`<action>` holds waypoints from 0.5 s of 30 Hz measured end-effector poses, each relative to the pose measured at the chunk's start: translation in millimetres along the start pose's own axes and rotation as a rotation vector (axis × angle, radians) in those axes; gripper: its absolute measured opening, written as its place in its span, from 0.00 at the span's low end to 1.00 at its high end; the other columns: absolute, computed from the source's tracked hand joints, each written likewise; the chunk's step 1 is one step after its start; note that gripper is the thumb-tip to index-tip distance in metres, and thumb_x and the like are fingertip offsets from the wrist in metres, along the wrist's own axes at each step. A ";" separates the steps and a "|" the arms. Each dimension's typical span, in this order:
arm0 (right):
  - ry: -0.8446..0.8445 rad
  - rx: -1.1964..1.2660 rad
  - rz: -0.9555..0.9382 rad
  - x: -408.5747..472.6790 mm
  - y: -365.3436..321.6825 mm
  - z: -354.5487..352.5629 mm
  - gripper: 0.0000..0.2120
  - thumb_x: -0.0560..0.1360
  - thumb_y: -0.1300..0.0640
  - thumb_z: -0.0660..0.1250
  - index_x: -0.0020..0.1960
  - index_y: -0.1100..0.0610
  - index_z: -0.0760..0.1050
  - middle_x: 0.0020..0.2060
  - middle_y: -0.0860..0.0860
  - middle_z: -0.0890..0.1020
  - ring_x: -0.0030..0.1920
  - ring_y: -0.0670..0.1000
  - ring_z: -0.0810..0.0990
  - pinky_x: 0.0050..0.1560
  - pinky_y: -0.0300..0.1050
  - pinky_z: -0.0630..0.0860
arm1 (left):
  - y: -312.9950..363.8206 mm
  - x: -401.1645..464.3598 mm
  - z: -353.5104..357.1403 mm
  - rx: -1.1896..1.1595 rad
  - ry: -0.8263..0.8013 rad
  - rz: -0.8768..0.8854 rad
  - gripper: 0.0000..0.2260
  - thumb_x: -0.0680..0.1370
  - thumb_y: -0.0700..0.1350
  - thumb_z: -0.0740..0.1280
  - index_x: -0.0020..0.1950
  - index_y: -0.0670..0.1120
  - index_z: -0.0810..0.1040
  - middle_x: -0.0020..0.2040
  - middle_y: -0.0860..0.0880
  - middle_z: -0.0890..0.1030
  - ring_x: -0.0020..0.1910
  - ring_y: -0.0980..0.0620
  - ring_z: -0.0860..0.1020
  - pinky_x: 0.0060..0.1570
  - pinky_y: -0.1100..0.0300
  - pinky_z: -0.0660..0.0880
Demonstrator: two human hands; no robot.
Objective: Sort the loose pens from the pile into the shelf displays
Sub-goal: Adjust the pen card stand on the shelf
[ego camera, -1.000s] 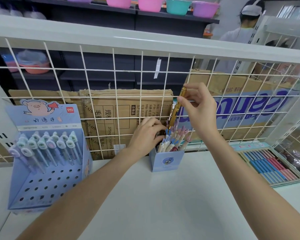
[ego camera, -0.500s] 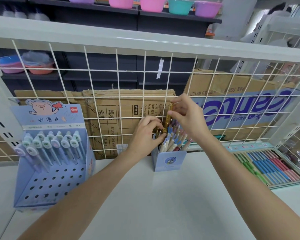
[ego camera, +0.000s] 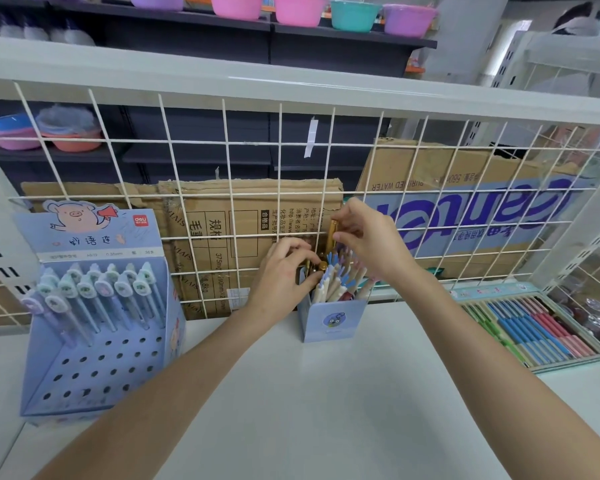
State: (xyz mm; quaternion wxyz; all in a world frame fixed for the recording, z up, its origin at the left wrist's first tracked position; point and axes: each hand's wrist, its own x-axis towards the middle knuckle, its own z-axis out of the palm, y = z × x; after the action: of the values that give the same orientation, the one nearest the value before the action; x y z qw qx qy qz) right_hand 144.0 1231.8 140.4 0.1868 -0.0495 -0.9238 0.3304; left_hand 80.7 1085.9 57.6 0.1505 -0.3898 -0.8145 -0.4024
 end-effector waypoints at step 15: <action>0.143 -0.173 -0.013 7.4 3.5 11.5 0.10 0.72 0.55 0.71 0.52 0.55 0.75 0.46 0.50 0.82 0.50 0.54 0.79 0.56 0.58 0.74 | 10.9 6.5 -0.9 0.048 0.090 -0.073 0.06 0.72 0.45 0.72 0.48 0.47 0.83 0.52 0.49 0.77 0.55 0.49 0.72 0.56 0.57 0.66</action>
State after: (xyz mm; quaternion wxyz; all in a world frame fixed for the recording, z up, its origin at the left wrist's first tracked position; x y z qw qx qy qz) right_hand 132.6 1229.3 132.3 0.2494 -0.0828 -0.9336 0.2438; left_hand 84.7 1092.6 67.6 0.1815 -0.3375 -0.8301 -0.4051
